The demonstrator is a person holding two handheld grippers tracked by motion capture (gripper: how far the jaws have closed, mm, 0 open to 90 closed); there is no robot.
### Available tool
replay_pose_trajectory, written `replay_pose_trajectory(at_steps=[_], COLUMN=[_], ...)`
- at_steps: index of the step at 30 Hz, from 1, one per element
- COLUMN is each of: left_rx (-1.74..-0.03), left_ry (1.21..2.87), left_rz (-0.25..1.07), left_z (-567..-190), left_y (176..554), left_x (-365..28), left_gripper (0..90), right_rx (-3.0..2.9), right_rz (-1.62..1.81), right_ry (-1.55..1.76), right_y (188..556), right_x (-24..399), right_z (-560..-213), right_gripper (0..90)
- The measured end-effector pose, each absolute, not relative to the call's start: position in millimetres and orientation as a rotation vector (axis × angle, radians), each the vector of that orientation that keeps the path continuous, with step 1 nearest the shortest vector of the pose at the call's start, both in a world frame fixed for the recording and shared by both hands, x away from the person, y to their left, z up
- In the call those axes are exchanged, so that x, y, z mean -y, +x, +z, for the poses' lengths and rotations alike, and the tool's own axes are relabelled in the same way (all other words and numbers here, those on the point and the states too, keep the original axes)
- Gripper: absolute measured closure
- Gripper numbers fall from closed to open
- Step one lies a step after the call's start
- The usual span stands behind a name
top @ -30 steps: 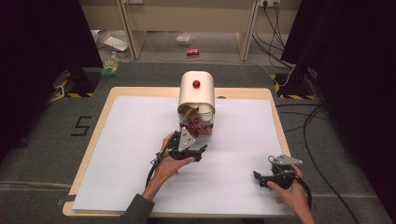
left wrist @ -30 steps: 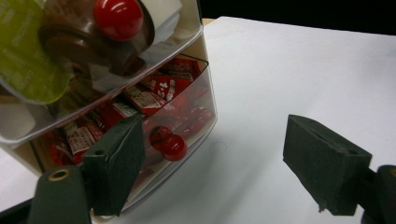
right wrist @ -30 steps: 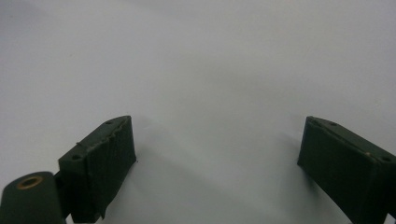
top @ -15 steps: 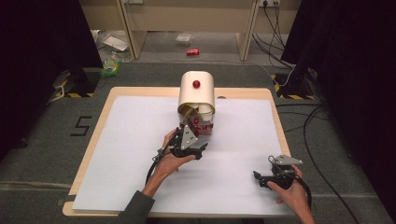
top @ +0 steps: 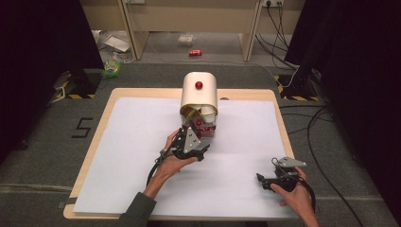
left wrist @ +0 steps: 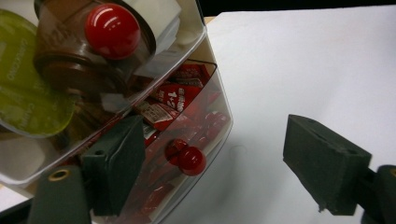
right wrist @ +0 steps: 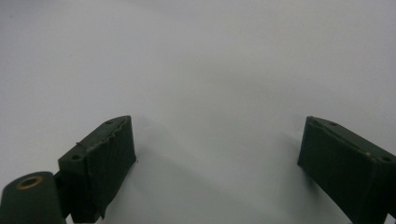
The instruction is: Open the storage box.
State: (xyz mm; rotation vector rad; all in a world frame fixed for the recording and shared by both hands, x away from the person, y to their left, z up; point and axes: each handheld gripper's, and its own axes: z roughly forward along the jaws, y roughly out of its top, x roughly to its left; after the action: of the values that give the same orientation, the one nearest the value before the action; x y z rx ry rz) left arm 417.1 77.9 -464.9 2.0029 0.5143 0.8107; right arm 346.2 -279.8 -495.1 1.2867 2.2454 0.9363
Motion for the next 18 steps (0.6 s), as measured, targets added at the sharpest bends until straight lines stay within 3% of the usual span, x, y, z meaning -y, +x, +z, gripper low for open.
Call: replay_pose_trajectory(at_steps=[18], left_rx=[-0.325], left_ry=[2.136], left_rz=[1.004], left_z=[-473.9], left_y=[418.8], left_x=[-69.9], left_gripper=[18.1], right_rx=[-2.245], right_rz=[0.936], right_ry=[1.287], right_y=[346.1], right_x=[279.8], right_z=[-495.1], right_gripper=[10.9])
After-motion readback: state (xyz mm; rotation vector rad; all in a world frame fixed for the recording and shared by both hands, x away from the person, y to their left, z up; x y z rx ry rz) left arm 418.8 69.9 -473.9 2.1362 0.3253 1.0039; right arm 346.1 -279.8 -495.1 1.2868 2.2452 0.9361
